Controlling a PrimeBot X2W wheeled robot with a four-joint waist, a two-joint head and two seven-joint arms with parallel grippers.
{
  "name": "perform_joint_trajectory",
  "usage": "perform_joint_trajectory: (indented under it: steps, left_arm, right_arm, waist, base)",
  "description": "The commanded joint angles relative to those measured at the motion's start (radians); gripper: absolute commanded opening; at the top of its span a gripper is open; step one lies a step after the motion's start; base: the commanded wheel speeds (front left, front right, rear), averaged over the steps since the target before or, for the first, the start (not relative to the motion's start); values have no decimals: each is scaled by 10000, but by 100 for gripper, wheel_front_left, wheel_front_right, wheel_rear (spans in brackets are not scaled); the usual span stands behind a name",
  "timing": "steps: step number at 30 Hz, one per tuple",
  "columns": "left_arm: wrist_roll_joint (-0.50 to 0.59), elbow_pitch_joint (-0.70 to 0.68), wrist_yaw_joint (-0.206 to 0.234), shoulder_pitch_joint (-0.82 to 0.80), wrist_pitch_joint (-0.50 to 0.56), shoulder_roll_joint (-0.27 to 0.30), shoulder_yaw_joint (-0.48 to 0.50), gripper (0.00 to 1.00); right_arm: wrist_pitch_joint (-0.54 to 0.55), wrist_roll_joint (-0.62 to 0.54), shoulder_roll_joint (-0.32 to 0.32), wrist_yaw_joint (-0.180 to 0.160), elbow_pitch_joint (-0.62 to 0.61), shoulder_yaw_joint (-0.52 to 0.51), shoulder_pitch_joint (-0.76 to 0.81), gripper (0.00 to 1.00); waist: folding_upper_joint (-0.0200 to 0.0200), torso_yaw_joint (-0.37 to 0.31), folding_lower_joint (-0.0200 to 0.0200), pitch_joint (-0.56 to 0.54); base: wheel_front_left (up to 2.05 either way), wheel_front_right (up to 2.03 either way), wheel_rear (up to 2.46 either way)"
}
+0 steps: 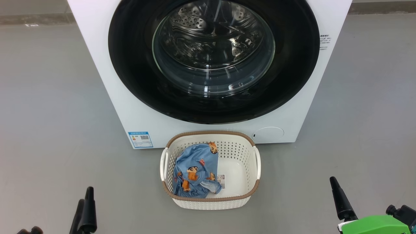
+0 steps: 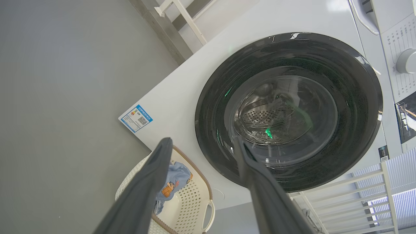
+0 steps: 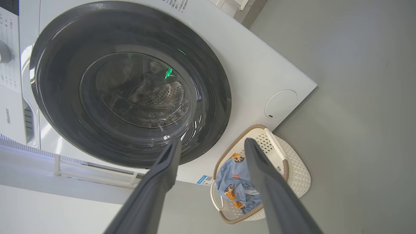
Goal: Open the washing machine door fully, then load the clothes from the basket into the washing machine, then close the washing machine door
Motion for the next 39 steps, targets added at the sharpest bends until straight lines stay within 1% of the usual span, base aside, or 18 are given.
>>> perform_joint_trajectory:
  steps: [1, 20, 39]
  left_arm:
    - [362, -312, -16, -152, -112, 179, 102, 100]
    - [2917, -622, -23, -14, -670, 236, 3, 100]
    - [5123, -864, -29, 105, -1198, 289, -63, 100]
  right_arm:
    - [-142, -326, -156, -4, -273, 159, -268, 100]
    - [-697, -2583, -411, -5, -188, 522, -218, 100]
    - [-1224, -4484, -562, -6, -170, 773, -200, 100]
  waist:
    - [0, 5, -1, 2]
    - [0, 88, -1, 13]
    - [0, 159, -1, 67]
  base:
    - [0, 0, 0]
    - [0, 0, 0]
    - [0, 0, 0]
